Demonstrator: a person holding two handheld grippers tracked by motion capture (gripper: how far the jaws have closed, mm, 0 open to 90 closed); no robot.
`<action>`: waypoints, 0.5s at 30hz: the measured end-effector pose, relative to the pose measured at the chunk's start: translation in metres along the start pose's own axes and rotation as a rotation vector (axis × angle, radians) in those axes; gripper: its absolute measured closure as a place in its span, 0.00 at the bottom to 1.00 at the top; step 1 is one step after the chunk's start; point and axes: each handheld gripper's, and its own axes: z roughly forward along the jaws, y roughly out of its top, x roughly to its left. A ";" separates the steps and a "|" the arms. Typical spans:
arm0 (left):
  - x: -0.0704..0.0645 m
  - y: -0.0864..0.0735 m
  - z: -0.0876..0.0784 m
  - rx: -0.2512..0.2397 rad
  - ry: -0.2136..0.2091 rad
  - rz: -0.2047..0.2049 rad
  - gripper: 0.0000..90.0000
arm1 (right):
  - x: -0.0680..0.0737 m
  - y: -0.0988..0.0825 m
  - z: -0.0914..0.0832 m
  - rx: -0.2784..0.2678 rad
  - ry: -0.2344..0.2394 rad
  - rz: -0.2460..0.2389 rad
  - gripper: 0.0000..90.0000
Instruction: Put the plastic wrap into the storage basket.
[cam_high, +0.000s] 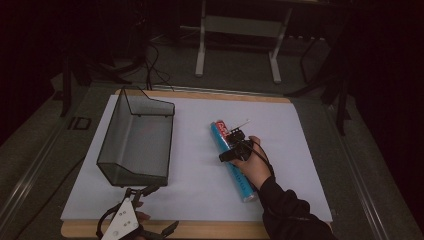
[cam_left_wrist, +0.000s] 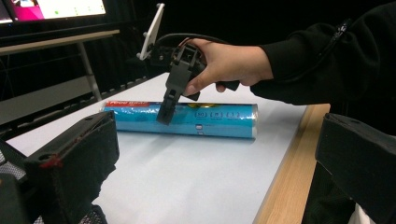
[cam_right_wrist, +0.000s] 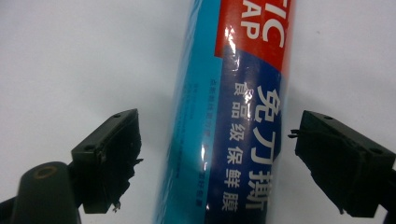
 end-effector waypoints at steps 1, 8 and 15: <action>0.000 0.000 0.000 0.001 0.000 0.000 0.00 | 0.000 0.001 0.001 0.013 -0.003 0.001 0.17; 0.000 0.000 0.000 0.001 0.001 0.003 0.00 | -0.002 0.006 0.010 0.107 0.004 0.018 0.22; 0.000 0.000 0.000 0.002 0.002 0.006 0.00 | -0.005 0.010 0.016 0.158 0.003 0.034 0.26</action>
